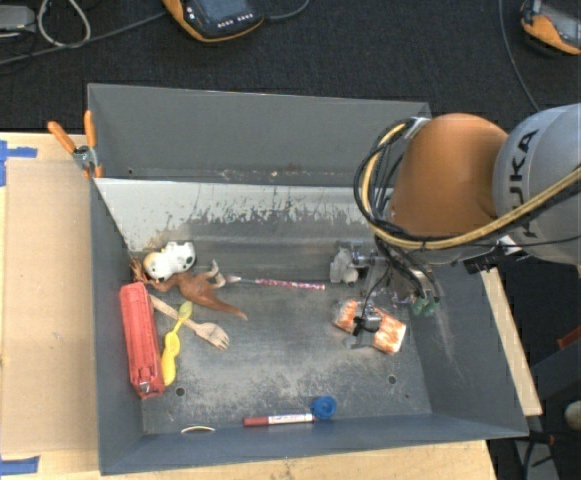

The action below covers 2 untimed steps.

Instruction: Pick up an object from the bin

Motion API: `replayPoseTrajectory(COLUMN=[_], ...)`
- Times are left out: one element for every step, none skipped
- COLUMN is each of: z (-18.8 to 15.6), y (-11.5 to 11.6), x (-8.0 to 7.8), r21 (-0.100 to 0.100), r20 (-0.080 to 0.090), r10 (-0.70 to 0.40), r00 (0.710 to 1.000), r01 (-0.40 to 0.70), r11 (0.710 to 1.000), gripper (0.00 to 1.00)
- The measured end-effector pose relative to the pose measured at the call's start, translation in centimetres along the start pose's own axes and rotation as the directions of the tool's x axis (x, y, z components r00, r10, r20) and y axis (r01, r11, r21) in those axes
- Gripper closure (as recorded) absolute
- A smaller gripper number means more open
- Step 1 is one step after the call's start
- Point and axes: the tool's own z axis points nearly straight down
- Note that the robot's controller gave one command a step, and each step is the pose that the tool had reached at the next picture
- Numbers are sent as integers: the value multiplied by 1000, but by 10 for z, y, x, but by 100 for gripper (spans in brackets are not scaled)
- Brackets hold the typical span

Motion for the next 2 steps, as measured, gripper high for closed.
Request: replayPoseTrajectory(z=[-1,13], y=[0,-58], x=[-1,17], r21=[0,-1], r20=[4,2], r10=[0,22], r00=[1000,1000], r01=[0,-22], r11=[1000,1000], gripper=[0,100])
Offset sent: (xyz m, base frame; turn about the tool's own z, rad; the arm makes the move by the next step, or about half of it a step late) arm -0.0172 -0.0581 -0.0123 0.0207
